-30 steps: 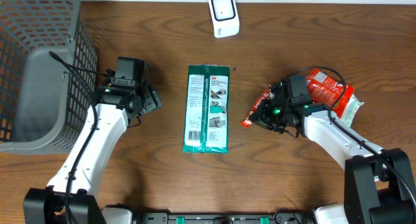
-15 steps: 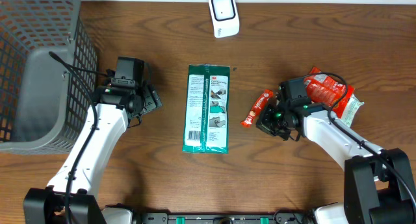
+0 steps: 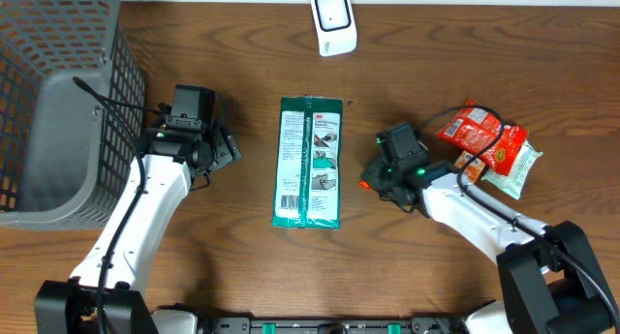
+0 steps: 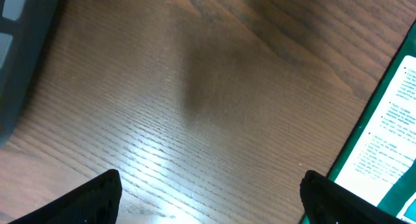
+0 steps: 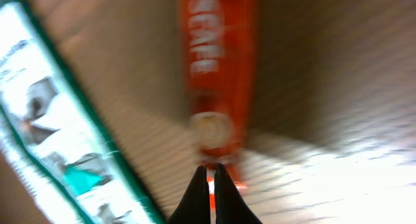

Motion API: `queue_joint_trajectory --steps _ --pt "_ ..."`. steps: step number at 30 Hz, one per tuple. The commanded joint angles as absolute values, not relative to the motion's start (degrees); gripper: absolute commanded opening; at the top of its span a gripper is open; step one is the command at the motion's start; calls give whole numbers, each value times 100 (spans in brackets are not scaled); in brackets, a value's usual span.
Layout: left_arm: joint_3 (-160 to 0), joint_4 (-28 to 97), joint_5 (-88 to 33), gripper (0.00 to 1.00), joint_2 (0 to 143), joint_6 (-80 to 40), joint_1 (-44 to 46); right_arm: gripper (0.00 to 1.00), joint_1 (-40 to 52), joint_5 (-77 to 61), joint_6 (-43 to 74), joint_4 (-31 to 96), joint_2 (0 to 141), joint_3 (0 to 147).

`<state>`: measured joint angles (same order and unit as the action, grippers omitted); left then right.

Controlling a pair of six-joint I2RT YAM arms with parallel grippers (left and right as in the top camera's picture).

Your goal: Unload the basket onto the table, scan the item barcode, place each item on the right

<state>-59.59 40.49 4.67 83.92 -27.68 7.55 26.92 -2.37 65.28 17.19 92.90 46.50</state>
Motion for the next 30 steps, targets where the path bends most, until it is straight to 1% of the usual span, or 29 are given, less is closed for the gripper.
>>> queue_joint_trajectory --steps 1,5,11,20,26,30 --pt "-6016 4064 497 89 8423 -2838 735 1 2923 16 6768 1468 9238 4637" --pt "-6016 4064 497 89 8423 -2838 735 1 3024 82 6733 1404 9238 4637" --pt "-6016 4064 497 89 8423 -2840 735 1 3026 189 6226 1619 9238 4637" --pt "-6016 4064 497 89 8423 -2838 735 1 3026 517 6237 2375 9238 4637" --pt "-6016 4047 497 89 8423 -2838 735 1 3033 596 6589 2425 9343 4626" --pt "-6016 4049 497 89 8423 -2838 735 1 3065 596 6622 2423 9511 4615"
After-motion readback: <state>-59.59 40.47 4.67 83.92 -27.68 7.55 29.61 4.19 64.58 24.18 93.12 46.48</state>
